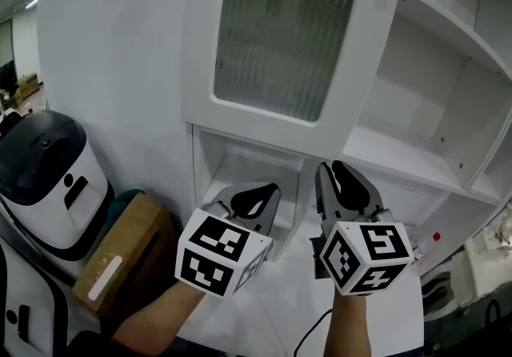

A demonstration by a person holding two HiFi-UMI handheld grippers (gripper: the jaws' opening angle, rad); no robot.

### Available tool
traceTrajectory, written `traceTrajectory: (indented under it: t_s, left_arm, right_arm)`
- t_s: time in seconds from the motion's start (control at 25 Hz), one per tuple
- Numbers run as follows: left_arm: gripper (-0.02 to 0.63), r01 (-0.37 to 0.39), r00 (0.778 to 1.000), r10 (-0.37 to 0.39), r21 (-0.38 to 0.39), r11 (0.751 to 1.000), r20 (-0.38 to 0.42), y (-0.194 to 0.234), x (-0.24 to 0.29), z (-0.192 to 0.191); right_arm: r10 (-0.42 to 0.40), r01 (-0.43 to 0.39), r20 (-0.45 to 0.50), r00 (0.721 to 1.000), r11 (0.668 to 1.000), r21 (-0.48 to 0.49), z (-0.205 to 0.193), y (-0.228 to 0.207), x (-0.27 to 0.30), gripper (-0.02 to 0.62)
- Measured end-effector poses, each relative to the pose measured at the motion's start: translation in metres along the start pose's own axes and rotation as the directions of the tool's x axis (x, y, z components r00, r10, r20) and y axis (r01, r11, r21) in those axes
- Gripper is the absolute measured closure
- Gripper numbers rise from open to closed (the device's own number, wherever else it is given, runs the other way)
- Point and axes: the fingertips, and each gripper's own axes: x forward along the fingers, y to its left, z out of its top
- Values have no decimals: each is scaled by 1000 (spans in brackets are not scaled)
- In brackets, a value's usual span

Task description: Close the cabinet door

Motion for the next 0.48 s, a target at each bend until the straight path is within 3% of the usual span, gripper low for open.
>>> traceTrajectory:
  t_s: [0.48]
  left_arm:
    - [595, 48, 999, -47, -12, 999, 10, 12, -61, -1]
  right_arm:
    - [-19, 19, -49, 999, 1000, -3, -11, 78, -21, 535]
